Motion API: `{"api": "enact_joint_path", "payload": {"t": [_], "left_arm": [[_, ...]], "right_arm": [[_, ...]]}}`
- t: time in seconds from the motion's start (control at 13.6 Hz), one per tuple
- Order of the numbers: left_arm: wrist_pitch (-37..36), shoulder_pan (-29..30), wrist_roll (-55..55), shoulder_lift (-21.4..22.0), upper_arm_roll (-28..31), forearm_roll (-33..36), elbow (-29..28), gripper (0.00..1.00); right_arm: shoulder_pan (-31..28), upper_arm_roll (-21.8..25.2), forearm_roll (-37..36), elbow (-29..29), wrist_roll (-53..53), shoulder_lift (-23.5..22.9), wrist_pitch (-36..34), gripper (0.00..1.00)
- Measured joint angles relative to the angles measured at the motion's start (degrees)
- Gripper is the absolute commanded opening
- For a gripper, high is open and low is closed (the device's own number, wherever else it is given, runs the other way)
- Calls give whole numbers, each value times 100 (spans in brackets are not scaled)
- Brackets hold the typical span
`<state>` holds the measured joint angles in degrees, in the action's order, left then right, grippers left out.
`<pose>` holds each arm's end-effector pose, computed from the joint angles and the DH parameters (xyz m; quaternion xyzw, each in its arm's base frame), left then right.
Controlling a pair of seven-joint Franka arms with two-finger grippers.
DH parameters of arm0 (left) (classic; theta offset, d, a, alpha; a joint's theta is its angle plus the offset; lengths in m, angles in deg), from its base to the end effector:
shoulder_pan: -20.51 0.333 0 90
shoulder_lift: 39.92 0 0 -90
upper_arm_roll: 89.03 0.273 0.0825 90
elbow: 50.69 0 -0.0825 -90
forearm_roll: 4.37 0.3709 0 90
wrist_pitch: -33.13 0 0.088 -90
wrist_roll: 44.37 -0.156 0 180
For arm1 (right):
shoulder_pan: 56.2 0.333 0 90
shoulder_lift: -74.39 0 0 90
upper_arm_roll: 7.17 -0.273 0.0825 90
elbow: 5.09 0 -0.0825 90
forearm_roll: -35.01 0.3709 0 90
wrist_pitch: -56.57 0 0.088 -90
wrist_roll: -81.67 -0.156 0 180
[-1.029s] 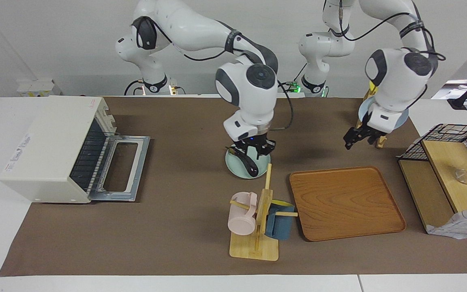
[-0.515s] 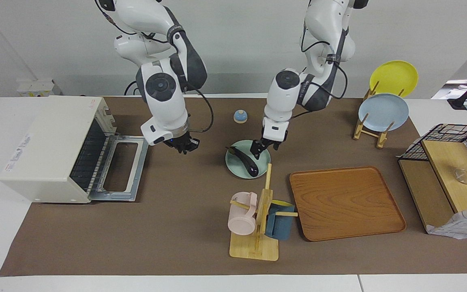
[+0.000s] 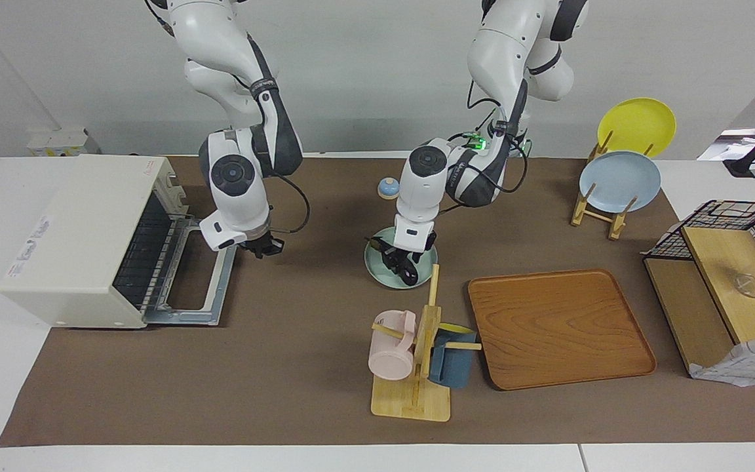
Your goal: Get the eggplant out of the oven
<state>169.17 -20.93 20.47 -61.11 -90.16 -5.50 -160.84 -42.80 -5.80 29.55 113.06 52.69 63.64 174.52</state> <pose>0.4480 -0.4126 0.2265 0.9788 0.2004 0.0157 0.0394 0.5198 0.1012 0.2476 0.9872 -0.1206 -0.0746 0.0727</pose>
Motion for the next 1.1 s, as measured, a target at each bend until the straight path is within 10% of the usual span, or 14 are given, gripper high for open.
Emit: {"api": "enact_joint_path", "payload": {"t": [0.37,0.81,0.88,0.96,1.03,1.1], "left_arm": [[-1367,478,-1017,151,144,23,720,0],[-1320,3308,-5378,-223,201,-289,1139,0],[-1319,3452,-5571,-549,194,-296,1517,21],[-1319,3466,-5634,-838,181,-260,1850,79],[-1320,3417,-5636,-1061,146,-154,2082,100],[-1322,3329,-5622,-1189,109,-30,2183,100]], "right_arm": [[-327,-3,-377,167,174,-253,413,0],[-454,-149,-755,-435,741,-260,-635,1],[-484,-139,-764,-742,1018,-238,-1028,1],[-551,-125,-760,-973,1311,-166,-1323,3],[-691,-124,-742,-1113,1649,-6,-1550,11],[-897,-119,-729,-1181,2017,209,-1687,52]]}}
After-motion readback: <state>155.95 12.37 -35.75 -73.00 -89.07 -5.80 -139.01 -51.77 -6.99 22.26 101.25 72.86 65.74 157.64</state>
